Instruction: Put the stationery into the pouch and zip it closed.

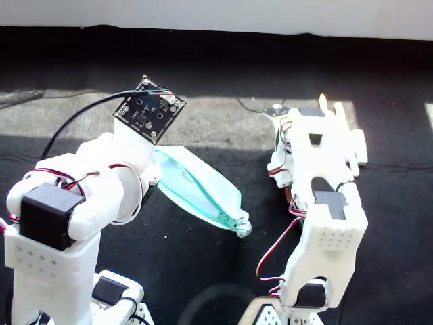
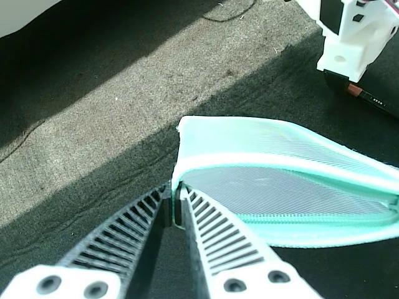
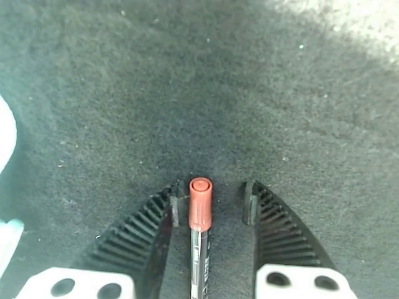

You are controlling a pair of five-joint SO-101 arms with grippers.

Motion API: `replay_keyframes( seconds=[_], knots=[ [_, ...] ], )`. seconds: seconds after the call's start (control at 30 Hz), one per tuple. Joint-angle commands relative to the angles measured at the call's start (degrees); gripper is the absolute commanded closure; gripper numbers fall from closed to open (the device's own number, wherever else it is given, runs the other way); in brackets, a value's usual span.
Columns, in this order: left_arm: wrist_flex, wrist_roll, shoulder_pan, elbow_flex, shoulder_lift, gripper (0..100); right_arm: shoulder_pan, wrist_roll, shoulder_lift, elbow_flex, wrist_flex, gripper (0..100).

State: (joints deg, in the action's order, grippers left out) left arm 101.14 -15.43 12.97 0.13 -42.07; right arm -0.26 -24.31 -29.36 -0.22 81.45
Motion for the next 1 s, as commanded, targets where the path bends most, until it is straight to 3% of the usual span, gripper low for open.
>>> replay_keyframes(
  seconds=[0.0, 0.2, 0.43, 0.97],
  knots=[
    [-0.1, 0.2, 0.4, 0.0, -0.9, 99, -0.3, -1.8, -1.5, 0.0, 0.2, 84.4],
    [-0.1, 0.2, 0.2, 0.0, -0.9, 99, -0.3, -1.8, -1.5, 0.2, 0.8, 96.4],
    [-0.1, 0.2, 0.2, 0.0, -0.8, 99, -0.3, -1.8, -1.1, -0.1, 3.1, 86.6],
    [-0.1, 0.2, 0.2, 0.0, -0.7, 99, -2.7, -1.9, 5.4, 1.9, 5.1, 86.0]
  ],
)
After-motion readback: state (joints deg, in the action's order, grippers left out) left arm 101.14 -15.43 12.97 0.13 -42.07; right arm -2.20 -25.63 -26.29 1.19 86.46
